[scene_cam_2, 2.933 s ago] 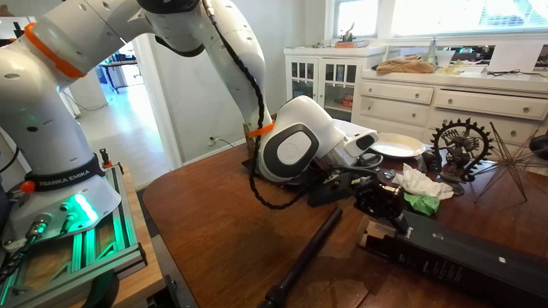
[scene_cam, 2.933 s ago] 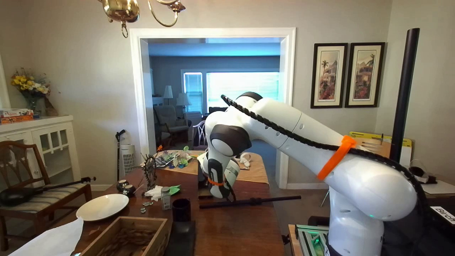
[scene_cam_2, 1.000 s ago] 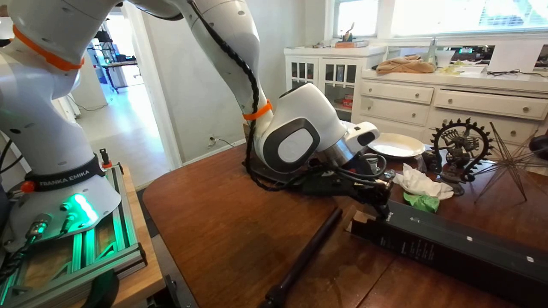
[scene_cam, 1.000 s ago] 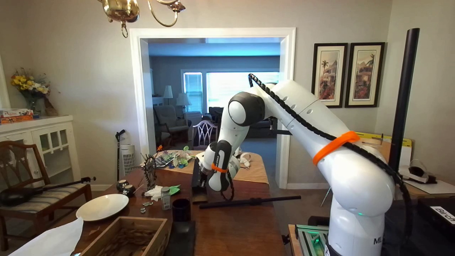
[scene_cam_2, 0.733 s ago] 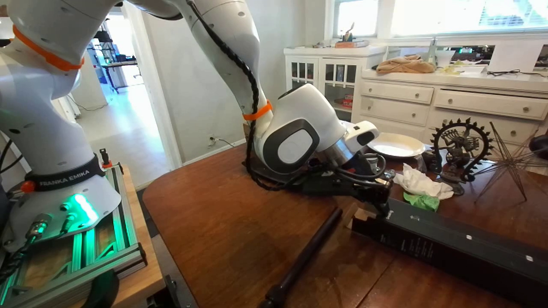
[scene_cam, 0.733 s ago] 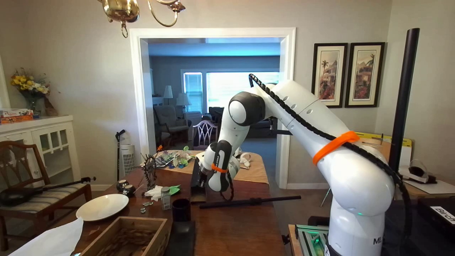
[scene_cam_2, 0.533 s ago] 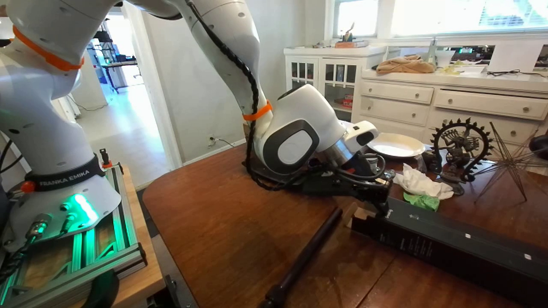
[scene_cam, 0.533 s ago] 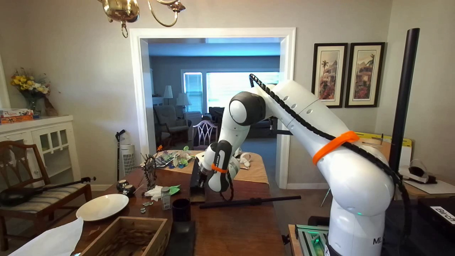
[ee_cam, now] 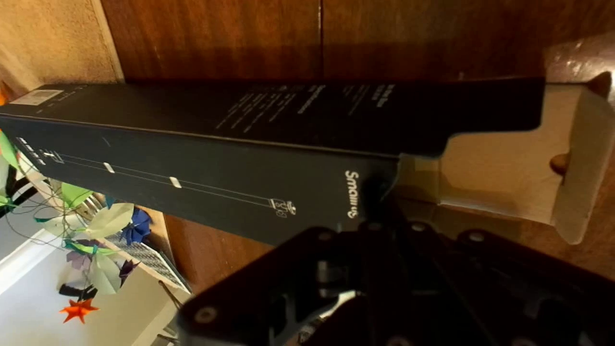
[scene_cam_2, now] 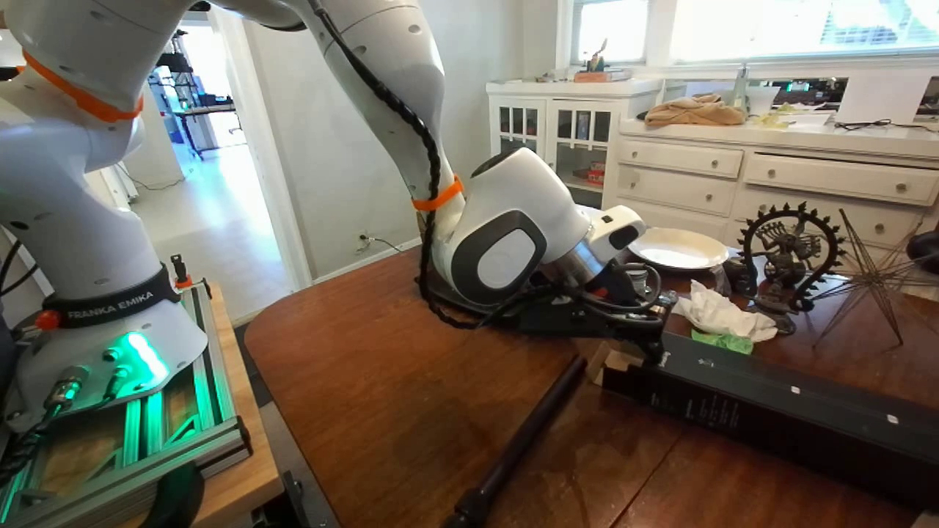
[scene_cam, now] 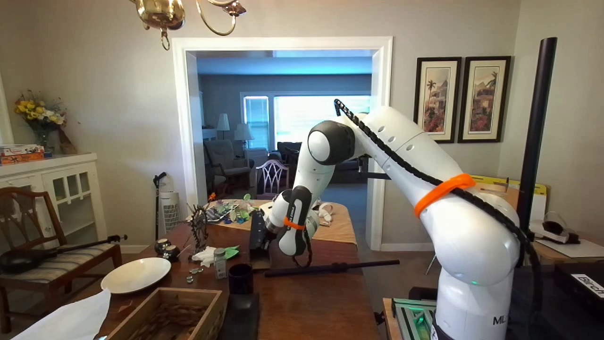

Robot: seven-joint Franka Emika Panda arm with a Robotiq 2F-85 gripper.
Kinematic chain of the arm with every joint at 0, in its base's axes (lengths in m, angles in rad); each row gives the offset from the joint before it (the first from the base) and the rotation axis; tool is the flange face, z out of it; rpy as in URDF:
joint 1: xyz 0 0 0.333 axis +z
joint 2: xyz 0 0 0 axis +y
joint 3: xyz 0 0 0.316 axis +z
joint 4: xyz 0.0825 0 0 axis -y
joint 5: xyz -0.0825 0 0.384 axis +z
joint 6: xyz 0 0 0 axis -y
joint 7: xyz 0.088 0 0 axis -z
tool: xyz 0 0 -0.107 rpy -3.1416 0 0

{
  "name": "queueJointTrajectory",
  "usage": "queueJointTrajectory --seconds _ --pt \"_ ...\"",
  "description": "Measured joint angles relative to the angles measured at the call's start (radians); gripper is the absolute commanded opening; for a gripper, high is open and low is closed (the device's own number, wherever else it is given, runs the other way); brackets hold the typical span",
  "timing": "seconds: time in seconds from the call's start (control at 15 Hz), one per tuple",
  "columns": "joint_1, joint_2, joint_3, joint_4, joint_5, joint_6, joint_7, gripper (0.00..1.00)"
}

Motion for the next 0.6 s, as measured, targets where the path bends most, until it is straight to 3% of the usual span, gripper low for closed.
queueJointTrajectory --seconds 0.6 --pt "-0.036 -0.004 0.023 0.009 -0.112 -0.008 -0.049 0.01"
